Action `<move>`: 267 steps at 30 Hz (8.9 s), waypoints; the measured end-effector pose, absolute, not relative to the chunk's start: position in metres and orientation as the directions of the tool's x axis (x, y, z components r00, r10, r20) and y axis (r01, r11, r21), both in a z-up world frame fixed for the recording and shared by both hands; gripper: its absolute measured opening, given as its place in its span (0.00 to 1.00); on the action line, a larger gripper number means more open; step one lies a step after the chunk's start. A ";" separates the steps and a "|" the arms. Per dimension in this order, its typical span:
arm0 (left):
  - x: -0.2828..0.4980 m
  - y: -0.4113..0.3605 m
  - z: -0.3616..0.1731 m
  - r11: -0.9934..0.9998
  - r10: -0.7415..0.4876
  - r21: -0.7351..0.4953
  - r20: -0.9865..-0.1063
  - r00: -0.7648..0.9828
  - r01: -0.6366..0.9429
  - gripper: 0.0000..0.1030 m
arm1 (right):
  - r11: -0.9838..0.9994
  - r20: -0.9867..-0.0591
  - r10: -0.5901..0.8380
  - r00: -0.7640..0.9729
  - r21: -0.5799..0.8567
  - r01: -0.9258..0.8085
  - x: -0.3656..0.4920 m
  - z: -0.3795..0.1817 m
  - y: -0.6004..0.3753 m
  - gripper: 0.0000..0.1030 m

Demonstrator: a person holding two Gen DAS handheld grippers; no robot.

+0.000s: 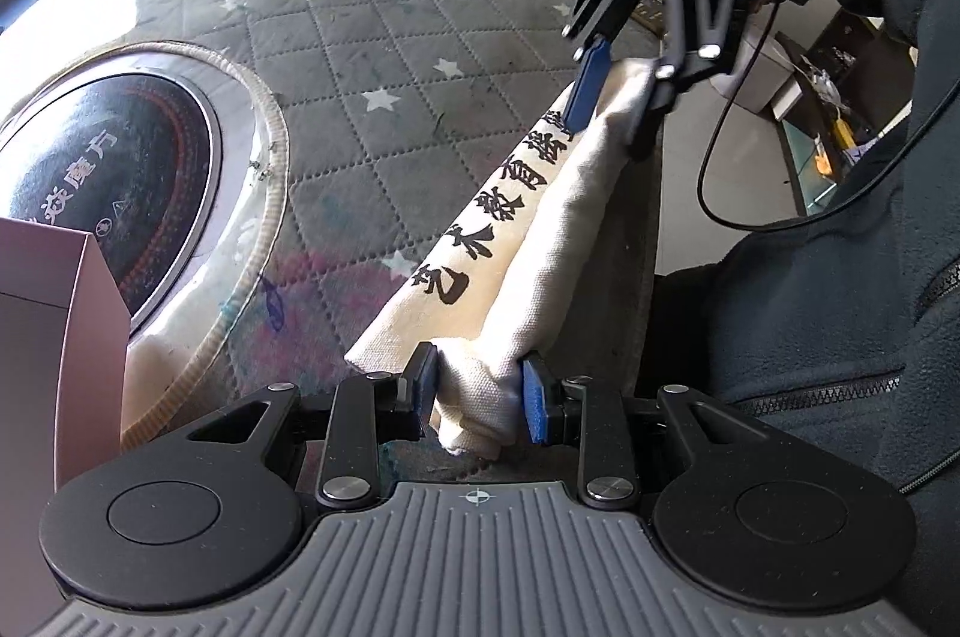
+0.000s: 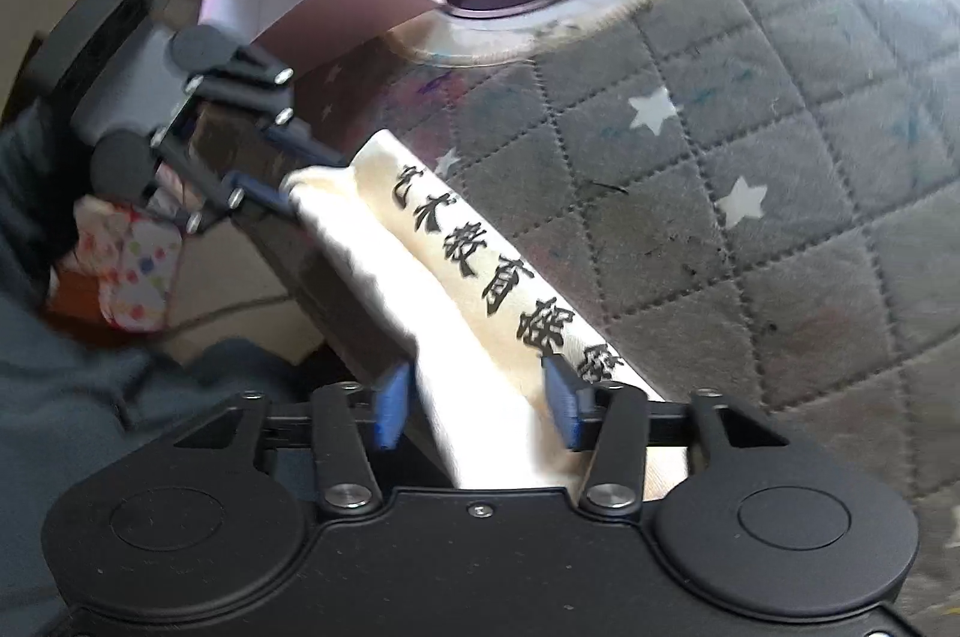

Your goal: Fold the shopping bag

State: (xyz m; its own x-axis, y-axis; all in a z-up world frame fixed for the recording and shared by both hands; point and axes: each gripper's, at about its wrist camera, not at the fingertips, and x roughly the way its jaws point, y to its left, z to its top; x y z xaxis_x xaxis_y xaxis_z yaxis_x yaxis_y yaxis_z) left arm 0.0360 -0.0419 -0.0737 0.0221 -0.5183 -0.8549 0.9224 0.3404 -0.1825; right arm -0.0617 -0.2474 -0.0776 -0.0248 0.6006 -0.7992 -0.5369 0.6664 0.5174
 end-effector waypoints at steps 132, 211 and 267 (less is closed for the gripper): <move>0.032 -0.083 -0.054 0.653 -0.378 -0.042 -0.883 0.277 0.756 0.10 | 0.741 -0.933 0.350 0.087 0.218 -0.635 -0.070 -0.062 -0.152 0.35; 0.012 -0.148 -0.078 0.631 -0.434 -0.187 -0.889 0.143 0.753 0.04 | 0.737 -0.938 0.298 0.177 0.108 -0.667 -0.072 -0.054 -0.167 0.26; 0.004 -0.150 -0.075 0.621 -0.429 -0.164 -0.889 0.158 0.766 0.04 | 0.812 -0.953 0.136 0.270 -0.049 -0.582 -0.088 -0.026 -0.223 0.00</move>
State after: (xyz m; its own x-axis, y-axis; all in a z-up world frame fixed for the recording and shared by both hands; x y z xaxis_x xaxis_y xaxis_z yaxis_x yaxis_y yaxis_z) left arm 0.0043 -0.1497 -0.0753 0.1581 -0.4293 -0.8892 0.7664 0.6211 -0.1636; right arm -0.0875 -0.2229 -0.0259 0.2704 0.1358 -0.9531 -0.5817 0.8119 -0.0494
